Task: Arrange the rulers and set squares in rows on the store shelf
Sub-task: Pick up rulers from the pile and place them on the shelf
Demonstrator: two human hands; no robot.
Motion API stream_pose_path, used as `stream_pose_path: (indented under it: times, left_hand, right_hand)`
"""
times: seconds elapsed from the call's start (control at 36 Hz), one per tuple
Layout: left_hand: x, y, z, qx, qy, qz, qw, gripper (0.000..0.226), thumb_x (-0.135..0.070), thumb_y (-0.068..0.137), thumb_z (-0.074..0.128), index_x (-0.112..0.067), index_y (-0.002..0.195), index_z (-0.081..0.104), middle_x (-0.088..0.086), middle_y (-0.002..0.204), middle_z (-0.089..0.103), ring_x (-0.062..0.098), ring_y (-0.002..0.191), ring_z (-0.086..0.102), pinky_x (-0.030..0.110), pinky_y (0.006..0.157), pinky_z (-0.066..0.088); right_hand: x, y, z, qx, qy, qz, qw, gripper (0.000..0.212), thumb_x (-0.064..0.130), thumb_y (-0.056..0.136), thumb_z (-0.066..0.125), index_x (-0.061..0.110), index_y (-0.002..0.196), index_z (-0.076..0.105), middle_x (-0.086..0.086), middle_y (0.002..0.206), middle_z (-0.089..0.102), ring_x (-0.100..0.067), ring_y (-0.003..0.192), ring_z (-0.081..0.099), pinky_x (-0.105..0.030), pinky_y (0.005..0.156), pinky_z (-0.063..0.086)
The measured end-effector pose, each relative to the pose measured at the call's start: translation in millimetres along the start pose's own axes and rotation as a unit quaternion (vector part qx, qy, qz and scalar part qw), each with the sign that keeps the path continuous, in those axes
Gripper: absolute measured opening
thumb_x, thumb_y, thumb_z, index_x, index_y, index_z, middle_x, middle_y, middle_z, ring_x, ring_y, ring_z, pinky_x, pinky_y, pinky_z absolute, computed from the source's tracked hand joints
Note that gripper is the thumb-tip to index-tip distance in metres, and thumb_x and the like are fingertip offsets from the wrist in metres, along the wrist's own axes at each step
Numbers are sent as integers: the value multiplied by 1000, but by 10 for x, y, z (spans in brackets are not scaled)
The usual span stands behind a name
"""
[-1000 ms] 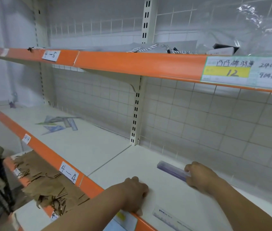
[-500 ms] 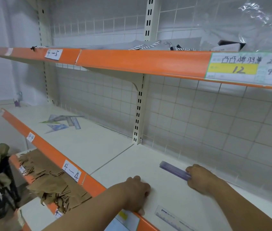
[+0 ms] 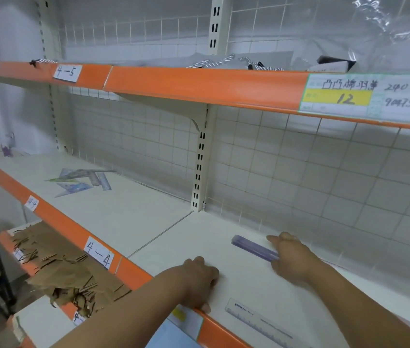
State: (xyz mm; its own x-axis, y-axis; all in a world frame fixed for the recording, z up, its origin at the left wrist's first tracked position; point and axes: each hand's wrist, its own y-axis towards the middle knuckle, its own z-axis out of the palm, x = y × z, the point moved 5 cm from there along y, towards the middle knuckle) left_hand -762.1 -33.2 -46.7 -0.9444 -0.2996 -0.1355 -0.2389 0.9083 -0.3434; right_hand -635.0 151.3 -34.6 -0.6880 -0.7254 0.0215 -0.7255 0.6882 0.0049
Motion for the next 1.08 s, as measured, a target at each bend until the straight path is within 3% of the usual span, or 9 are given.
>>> stream_pose_path:
  times: [0.22,0.33,0.39,0.5,0.58,0.69,0.78,0.89,1.08]
  left_hand:
    - [-7,54,22,-7,27,-6,1000,53,-33,85,67,-20,131,43,9,129,38,28,116,45,33,84,38]
    - [1,65,38,-2,36,-9,999,54,-37,85,67,-21,130,42,10,130,37,28,116,46,34,89,40]
    - [3,67,47,-4,38,-5,999,55,-38,85,67,-21,130,42,10,130,37,27,116,46,32,88,38]
    - [7,68,45,-12,40,4,999,53,-38,85,66,-22,130,42,9,130,39,26,115,47,30,87,38]
    - [14,68,46,-11,35,5,999,52,-38,85,66,-22,129,43,9,129,39,26,114,48,30,86,38]
    - [24,71,50,-12,34,4,999,51,-39,84,67,-23,127,44,7,127,39,24,107,50,29,82,38]
    - [25,71,47,-14,35,6,999,51,-39,84,67,-23,127,45,6,126,39,24,110,50,29,84,39]
    - [30,72,54,-16,37,7,999,50,-39,84,67,-23,126,45,6,127,40,25,112,50,29,87,40]
    - [29,73,54,-21,30,8,999,49,-39,84,67,-24,125,45,5,125,40,23,110,50,29,87,41]
  right_hand:
    - [80,-425,-75,9,17,-35,999,4,25,90,53,28,92,51,6,97,43,-13,90,46,-26,79,42]
    - [123,-756,-21,67,31,-38,997,31,28,88,56,30,61,42,15,69,46,0,65,43,-19,62,36]
    - [134,-891,22,82,48,-26,995,32,27,87,58,27,59,42,11,67,50,-4,65,46,-23,67,41]
    - [177,-1139,94,139,63,-8,988,12,30,85,63,20,80,62,0,92,63,-13,78,51,-31,75,45]
    - [171,-1249,141,159,37,2,987,37,36,87,64,10,114,60,-4,108,56,-19,93,49,-32,80,42]
    - [196,-1323,177,137,39,12,990,41,30,89,62,-2,115,58,-18,121,56,-19,87,44,-32,75,37]
    - [201,-1362,179,131,59,27,989,41,26,90,62,-5,116,56,-18,113,55,-17,86,41,-33,77,40]
    - [238,-1396,151,115,50,30,992,32,23,92,58,7,119,53,-7,114,53,-18,93,45,-29,77,37]
    - [261,-1446,107,85,16,-2,996,50,21,92,55,30,140,41,-5,126,50,-24,113,50,-31,86,40]
